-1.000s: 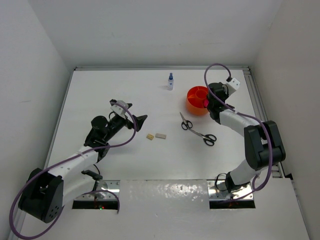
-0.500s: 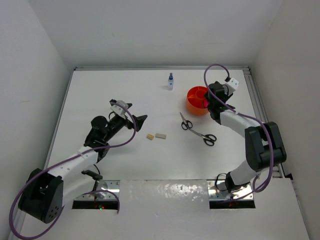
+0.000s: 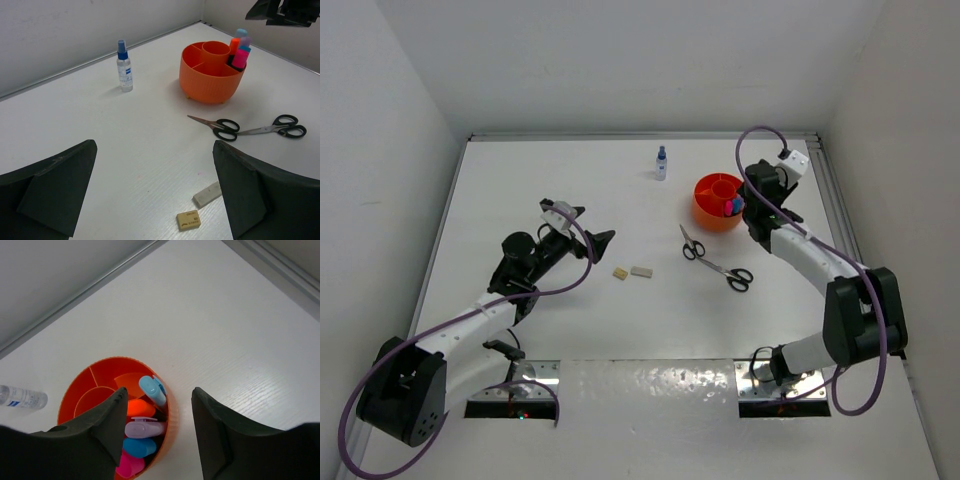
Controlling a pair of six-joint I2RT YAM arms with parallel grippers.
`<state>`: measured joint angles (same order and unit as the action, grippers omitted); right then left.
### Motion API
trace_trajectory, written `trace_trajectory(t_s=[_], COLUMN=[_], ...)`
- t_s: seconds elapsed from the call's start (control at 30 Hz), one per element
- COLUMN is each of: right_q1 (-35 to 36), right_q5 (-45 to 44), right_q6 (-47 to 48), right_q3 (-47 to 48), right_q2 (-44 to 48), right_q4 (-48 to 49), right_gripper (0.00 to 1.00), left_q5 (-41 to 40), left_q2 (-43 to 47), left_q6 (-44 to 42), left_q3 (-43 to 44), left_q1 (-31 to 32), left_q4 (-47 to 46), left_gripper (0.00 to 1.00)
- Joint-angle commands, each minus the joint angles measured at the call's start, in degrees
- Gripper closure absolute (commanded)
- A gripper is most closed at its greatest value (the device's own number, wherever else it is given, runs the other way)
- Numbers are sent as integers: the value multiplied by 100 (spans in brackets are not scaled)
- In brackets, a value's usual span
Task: Sort the stationery into containers
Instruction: Place the pen in the storage box, then pick up the stationery from the center of the board.
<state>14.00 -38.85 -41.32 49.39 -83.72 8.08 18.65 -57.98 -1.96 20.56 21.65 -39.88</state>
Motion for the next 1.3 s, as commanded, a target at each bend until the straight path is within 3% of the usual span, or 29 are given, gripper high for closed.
trace_trajectory(t_s=[0.0, 0.17, 0.3, 0.53, 0.83, 1.03, 1.17, 1.27], right_q1=[6, 24, 33, 94, 156, 182, 191, 200], right_q5=[-98, 360, 1236, 2837, 3507, 3717, 3850, 4245], right_q6=[519, 1064, 1416, 1811, 1663, 1496, 1417, 1320], right_q3=[291, 431, 440, 415, -201, -658, -834, -746], right_q2=[277, 619, 1050, 1788, 3036, 3520, 3617, 3617], right_q4=[-17, -183, -499, -2044, -3066, -3348, -3374, -3620], right_gripper=[47, 44, 40, 32, 30, 30, 31, 32], left_q5=[130, 200, 296, 410, 516, 490, 245, 77], left_q2=[111, 111, 94, -152, -557, -557, -504, -793], left_q6=[-68, -42, 11, 134, 450, 231, -506, -998], left_q3=[36, 71, 80, 238, 624, 1082, 1336, 1617], left_q1=[-82, -47, -38, 208, 480, 595, 735, 885], left_q4=[-249, -249, -196, -55, 462, 2017, 3019, 3696], left_gripper=[0, 0, 0, 0, 0, 0, 1, 10])
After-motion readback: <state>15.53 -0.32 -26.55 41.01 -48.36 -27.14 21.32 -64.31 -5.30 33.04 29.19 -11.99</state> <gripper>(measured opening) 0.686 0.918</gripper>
